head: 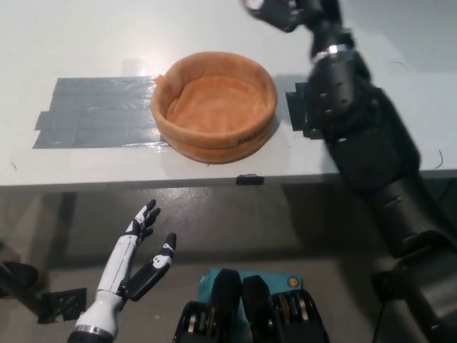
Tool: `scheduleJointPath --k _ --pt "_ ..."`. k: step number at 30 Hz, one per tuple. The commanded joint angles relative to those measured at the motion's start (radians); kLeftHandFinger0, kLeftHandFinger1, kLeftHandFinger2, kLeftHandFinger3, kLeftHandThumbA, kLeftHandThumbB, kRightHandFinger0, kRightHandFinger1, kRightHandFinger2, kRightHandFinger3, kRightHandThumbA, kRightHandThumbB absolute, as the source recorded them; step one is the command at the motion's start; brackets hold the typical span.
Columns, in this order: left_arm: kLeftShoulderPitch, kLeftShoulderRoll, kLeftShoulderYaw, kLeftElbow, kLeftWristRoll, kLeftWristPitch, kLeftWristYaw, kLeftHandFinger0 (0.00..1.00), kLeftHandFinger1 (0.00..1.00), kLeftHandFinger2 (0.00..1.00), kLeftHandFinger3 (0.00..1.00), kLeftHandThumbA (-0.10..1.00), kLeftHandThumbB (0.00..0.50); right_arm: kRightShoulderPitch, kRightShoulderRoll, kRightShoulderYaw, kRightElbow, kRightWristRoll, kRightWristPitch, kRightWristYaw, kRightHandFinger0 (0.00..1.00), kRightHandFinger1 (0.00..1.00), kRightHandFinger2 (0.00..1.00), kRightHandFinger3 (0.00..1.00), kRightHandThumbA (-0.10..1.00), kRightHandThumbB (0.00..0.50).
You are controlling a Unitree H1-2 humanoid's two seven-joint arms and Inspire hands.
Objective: A person hands a emotional support dumpling to the robot which it grabs with its right hand and places in the soft place kept infront of it in the centre of the desk
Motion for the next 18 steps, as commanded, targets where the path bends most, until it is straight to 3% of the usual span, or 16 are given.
scheduleJointPath --k 1,3,5,9,11,13,14,15,16,17,18 --pt "-0.009 0.002 0.010 -0.040 -0.011 -0.009 -0.006 1.00 1.00 1.00 1.00 0.60 0.000 -0.076 0.048 0.029 0.048 -0.027 -0.036 -0.011 0.00 0.25 0.80 0.83 -0.10 0.188" --pt "-0.012 -0.001 0.009 -0.039 -0.009 -0.005 -0.003 1.00 1.00 1.00 1.00 0.61 0.000 -0.092 0.068 0.041 0.137 -0.030 -0.079 -0.037 0.03 0.38 0.90 0.86 -0.10 0.195" --pt "-0.014 0.000 0.004 -0.042 0.002 -0.002 -0.003 1.00 1.00 1.00 1.00 0.62 0.000 -0.110 0.086 0.058 0.223 -0.042 -0.087 -0.051 0.07 0.46 0.93 0.88 -0.10 0.192" --pt "-0.017 0.005 -0.002 -0.049 0.009 -0.001 -0.008 1.00 1.00 1.00 1.00 0.54 0.000 -0.140 0.108 0.111 0.403 -0.078 -0.130 -0.085 0.00 0.39 0.86 0.83 -0.10 0.180" --pt "-0.025 0.010 -0.003 -0.048 0.012 -0.004 -0.010 1.00 1.00 1.00 1.00 0.51 0.000 -0.138 0.106 0.124 0.445 -0.070 -0.130 -0.061 0.00 0.42 0.89 0.85 -0.10 0.193" --pt "-0.029 0.012 -0.002 -0.048 0.015 -0.003 -0.010 1.00 1.00 1.00 1.00 0.51 0.000 -0.142 0.103 0.130 0.461 -0.063 -0.113 -0.034 0.01 0.45 0.86 0.78 -0.10 0.205" --pt "-0.031 0.013 -0.002 -0.050 0.017 0.001 -0.011 1.00 1.00 1.00 1.00 0.52 0.000 -0.145 0.100 0.137 0.467 -0.063 -0.083 0.004 0.11 0.49 0.75 0.84 -0.10 0.236" --pt "-0.033 0.016 -0.004 -0.048 0.019 -0.002 -0.013 1.00 1.00 1.00 1.00 0.52 0.000 -0.146 0.095 0.139 0.468 -0.055 -0.074 0.041 0.40 0.75 0.96 0.97 -0.06 0.238" --pt "-0.034 0.019 -0.005 -0.047 0.020 -0.004 -0.015 1.00 1.00 1.00 1.00 0.52 0.000 -0.147 0.089 0.139 0.467 -0.044 -0.057 0.090 0.95 1.00 1.00 1.00 0.13 0.254" --pt "-0.036 0.021 -0.006 -0.045 0.020 -0.006 -0.017 1.00 1.00 1.00 1.00 0.52 0.000 -0.147 0.084 0.139 0.466 -0.032 -0.037 0.141 1.00 1.00 1.00 1.00 0.19 0.260" --pt "-0.038 0.023 -0.008 -0.043 0.020 -0.007 -0.019 1.00 1.00 1.00 1.00 0.52 0.000 -0.140 0.067 0.166 0.451 -0.054 -0.023 0.186 1.00 1.00 1.00 1.00 0.43 0.319"
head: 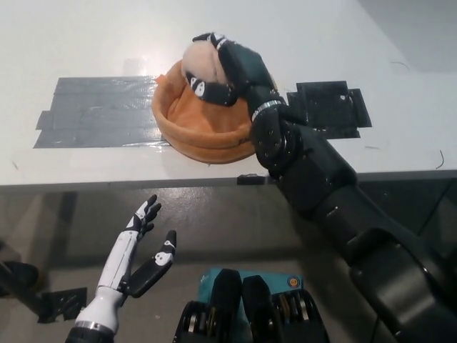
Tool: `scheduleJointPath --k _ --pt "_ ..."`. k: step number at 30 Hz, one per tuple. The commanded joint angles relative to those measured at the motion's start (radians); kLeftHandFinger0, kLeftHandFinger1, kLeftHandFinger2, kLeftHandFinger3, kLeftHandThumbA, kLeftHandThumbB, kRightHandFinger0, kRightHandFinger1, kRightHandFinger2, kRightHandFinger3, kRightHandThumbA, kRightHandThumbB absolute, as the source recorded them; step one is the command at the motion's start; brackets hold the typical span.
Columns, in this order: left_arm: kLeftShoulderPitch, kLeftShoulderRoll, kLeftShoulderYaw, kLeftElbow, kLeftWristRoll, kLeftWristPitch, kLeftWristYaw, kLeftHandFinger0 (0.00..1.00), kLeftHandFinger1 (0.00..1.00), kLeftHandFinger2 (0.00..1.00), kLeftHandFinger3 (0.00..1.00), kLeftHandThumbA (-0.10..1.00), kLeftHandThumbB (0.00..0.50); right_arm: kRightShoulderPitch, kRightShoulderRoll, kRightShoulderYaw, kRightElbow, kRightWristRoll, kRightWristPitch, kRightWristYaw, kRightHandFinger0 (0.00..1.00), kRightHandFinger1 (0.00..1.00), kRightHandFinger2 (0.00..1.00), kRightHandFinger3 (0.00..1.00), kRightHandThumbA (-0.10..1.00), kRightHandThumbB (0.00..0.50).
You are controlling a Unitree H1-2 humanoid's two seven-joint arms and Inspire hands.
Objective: A person hands a emotional support dumpling to the robot which it grabs with its right hand and places in the soft place kept infront of it in the centre of the desk
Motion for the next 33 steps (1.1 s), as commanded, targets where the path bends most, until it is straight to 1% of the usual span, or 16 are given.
scheduleJointPath --k 1,3,4,5,7,9,11,13,18,20,23,25,29,31,32,33 --pt "-0.021 0.020 -0.005 -0.030 0.013 -0.011 -0.018 1.00 1.00 1.00 1.00 0.51 0.000 -0.070 -0.033 0.033 -0.035 -0.010 0.034 0.158 1.00 1.00 1.00 1.00 0.51 0.343" --pt "-0.022 0.022 -0.006 -0.028 0.017 -0.010 -0.018 1.00 1.00 1.00 1.00 0.51 0.000 -0.062 -0.042 0.037 -0.051 -0.010 0.035 0.158 1.00 1.00 1.00 1.00 0.58 0.329" --pt "-0.022 0.021 -0.006 -0.026 0.017 -0.011 -0.017 1.00 1.00 1.00 1.00 0.51 0.000 -0.061 -0.045 0.038 -0.056 -0.007 0.032 0.162 1.00 1.00 1.00 1.00 0.59 0.329" --pt "-0.022 0.022 -0.007 -0.027 0.021 -0.006 -0.018 1.00 1.00 1.00 1.00 0.51 0.000 -0.057 -0.051 0.039 -0.072 -0.005 0.034 0.171 1.00 1.00 1.00 1.00 0.65 0.325" --pt "-0.021 0.021 -0.006 -0.027 0.017 -0.007 -0.020 1.00 1.00 1.00 1.00 0.51 0.000 -0.051 -0.058 0.039 -0.098 -0.004 0.038 0.184 1.00 1.00 1.00 1.00 0.71 0.330" --pt "-0.023 0.015 -0.004 -0.023 0.007 -0.019 -0.018 1.00 1.00 1.00 1.00 0.44 0.000 -0.045 -0.067 0.037 -0.128 -0.003 0.038 0.194 1.00 1.00 1.00 1.00 0.81 0.351" --pt "-0.023 0.011 -0.002 -0.017 0.000 -0.026 -0.017 1.00 1.00 1.00 1.00 0.44 0.000 -0.041 -0.077 0.037 -0.171 -0.008 0.048 0.200 1.00 1.00 1.00 1.00 0.92 0.377" --pt "-0.023 0.009 -0.001 -0.022 -0.002 -0.018 -0.017 1.00 1.00 1.00 1.00 0.44 0.000 -0.032 -0.089 0.033 -0.233 -0.011 0.047 0.201 1.00 1.00 1.00 1.00 1.00 0.419" --pt "-0.027 0.005 -0.001 -0.023 0.000 -0.007 -0.017 1.00 1.00 1.00 1.00 0.49 0.000 0.011 -0.116 -0.007 -0.430 0.013 0.074 0.217 1.00 1.00 1.00 1.00 1.00 0.416" --pt "-0.027 0.007 0.000 -0.022 -0.007 -0.010 -0.021 1.00 1.00 1.00 1.00 0.50 0.000 0.041 -0.136 -0.032 -0.550 0.019 0.072 0.211 1.00 1.00 1.00 1.00 1.00 0.376" --pt "-0.031 0.014 0.002 -0.029 -0.008 0.005 -0.028 1.00 1.00 1.00 1.00 0.54 0.000 0.079 -0.158 -0.072 -0.697 0.041 0.094 0.231 1.00 1.00 1.00 1.00 1.00 0.370" --pt "-0.040 0.016 0.008 -0.024 -0.020 -0.001 -0.031 1.00 1.00 1.00 1.00 0.54 0.000 0.121 -0.177 -0.105 -0.845 0.043 0.127 0.242 1.00 1.00 1.00 1.00 1.00 0.369" --pt "-0.073 0.019 0.015 -0.004 -0.010 -0.012 -0.021 1.00 1.00 1.00 1.00 0.55 0.000 0.188 -0.202 -0.141 -1.064 0.034 0.166 0.250 1.00 1.00 1.00 1.00 1.00 0.331" --pt "-0.098 0.024 0.021 0.008 -0.007 -0.020 -0.015 1.00 1.00 1.00 1.00 0.54 0.000 0.236 -0.204 -0.159 -1.161 0.057 0.160 0.252 1.00 1.00 1.00 1.00 1.00 0.331" --pt "-0.110 0.029 0.022 0.014 -0.001 -0.028 -0.013 1.00 1.00 1.00 1.00 0.51 0.000 0.271 -0.210 -0.162 -1.218 0.056 0.159 0.255 1.00 1.00 1.00 1.00 1.00 0.293" --pt "-0.116 0.030 0.022 0.017 0.002 -0.033 -0.011 1.00 1.00 1.00 1.00 0.50 0.000 0.300 -0.215 -0.163 -1.261 0.053 0.161 0.259 1.00 1.00 1.00 1.00 1.00 0.286"
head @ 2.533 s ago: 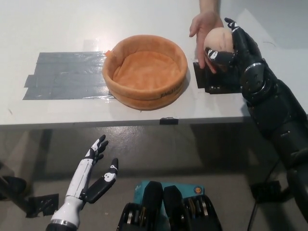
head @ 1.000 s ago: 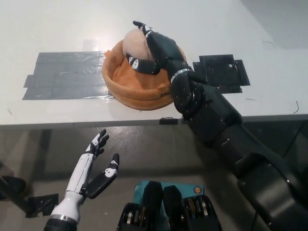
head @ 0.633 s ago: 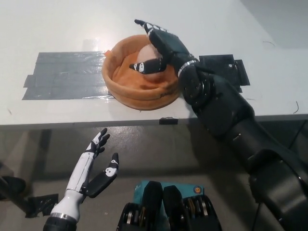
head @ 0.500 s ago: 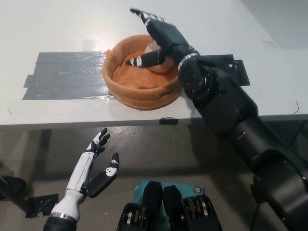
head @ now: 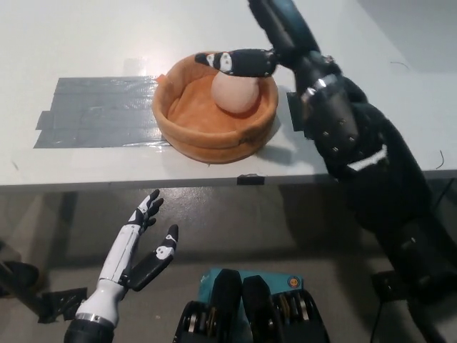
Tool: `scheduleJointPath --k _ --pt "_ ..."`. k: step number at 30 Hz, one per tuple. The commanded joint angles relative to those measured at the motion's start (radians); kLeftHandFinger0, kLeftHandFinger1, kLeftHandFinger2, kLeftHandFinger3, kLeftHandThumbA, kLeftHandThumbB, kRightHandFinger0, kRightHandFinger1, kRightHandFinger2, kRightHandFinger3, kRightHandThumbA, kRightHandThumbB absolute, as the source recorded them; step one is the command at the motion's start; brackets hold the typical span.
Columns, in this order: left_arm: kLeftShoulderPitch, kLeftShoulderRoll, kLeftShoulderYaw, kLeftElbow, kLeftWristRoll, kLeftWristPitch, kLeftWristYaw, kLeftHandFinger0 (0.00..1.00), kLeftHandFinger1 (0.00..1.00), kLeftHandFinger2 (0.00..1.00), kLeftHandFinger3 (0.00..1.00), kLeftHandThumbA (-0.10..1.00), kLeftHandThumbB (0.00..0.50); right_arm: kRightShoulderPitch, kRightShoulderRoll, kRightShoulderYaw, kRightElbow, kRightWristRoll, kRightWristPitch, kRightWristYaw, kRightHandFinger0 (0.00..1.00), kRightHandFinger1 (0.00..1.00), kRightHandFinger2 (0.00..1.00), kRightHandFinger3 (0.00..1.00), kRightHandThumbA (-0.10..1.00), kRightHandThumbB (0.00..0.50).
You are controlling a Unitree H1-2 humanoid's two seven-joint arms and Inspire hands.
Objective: A person hands a emotional support dumpling to the robot which it grabs with its right hand and places in the soft place kept infront of it in the centre of the desk
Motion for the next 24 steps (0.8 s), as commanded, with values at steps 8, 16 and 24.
scheduleJointPath --k 8,16,24 --pt "-0.101 0.024 0.020 -0.010 0.004 -0.009 -0.003 1.00 1.00 1.00 1.00 0.58 0.000 0.309 -0.083 -0.124 -0.516 0.074 0.000 0.022 1.00 1.00 1.00 1.00 0.95 0.159" --pt "-0.094 0.024 0.017 0.002 0.006 -0.018 -0.001 1.00 1.00 1.00 1.00 0.57 0.000 0.525 -0.061 -0.190 -0.378 0.092 -0.065 -0.034 1.00 1.00 1.00 1.00 0.96 0.167" --pt "-0.056 0.020 0.013 -0.002 0.001 -0.030 -0.001 1.00 1.00 1.00 1.00 0.55 0.000 0.621 -0.046 -0.185 -0.124 0.072 -0.199 -0.094 1.00 1.00 1.00 1.00 0.96 0.169"
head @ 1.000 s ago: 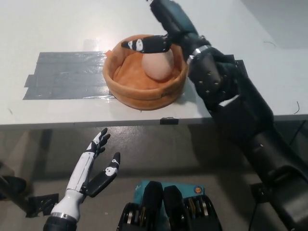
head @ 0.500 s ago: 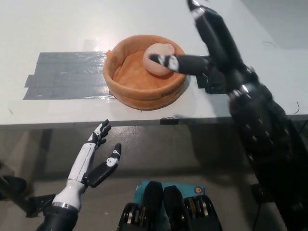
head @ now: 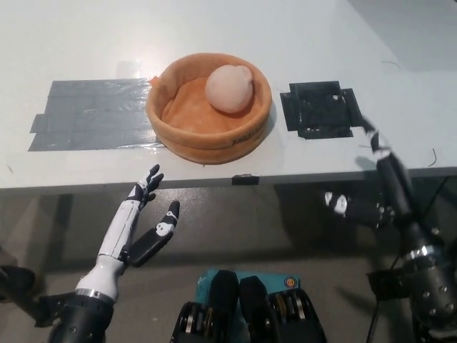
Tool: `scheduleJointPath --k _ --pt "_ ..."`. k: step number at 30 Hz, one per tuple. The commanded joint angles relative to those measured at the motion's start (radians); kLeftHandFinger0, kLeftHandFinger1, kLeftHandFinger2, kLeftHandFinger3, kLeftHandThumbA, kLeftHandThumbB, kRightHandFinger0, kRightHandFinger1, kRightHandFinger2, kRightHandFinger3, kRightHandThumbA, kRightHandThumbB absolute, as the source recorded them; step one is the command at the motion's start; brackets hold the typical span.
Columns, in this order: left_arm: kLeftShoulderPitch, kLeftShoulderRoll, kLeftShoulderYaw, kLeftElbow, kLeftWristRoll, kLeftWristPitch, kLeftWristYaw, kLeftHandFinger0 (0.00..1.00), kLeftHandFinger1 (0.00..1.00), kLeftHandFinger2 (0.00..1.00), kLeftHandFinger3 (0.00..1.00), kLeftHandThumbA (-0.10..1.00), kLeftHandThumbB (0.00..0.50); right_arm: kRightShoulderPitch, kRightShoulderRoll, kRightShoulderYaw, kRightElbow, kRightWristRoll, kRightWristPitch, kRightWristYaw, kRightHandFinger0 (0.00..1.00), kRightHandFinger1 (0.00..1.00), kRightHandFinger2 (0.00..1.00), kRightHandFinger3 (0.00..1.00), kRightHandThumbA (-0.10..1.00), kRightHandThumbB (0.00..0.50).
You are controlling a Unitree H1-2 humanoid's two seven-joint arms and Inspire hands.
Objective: A person hands a emotional support dumpling to the robot which it grabs with its right hand and places in the soft place kept infront of it in the centre of the desk
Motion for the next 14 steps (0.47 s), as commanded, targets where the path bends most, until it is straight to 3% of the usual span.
scheduleJointPath --k 1,14 --pt "0.012 0.008 0.006 -0.009 -0.002 -0.034 0.002 1.00 1.00 1.00 1.00 0.55 0.000 -0.001 0.008 -0.001 0.093 0.007 -0.136 -0.068 1.00 1.00 1.00 1.00 0.96 0.180" --pt "0.051 0.003 -0.001 -0.022 0.001 -0.038 0.000 1.00 1.00 1.00 1.00 0.51 0.000 0.061 0.010 0.050 0.164 -0.016 -0.179 -0.067 1.00 1.00 1.00 1.00 0.96 0.209"
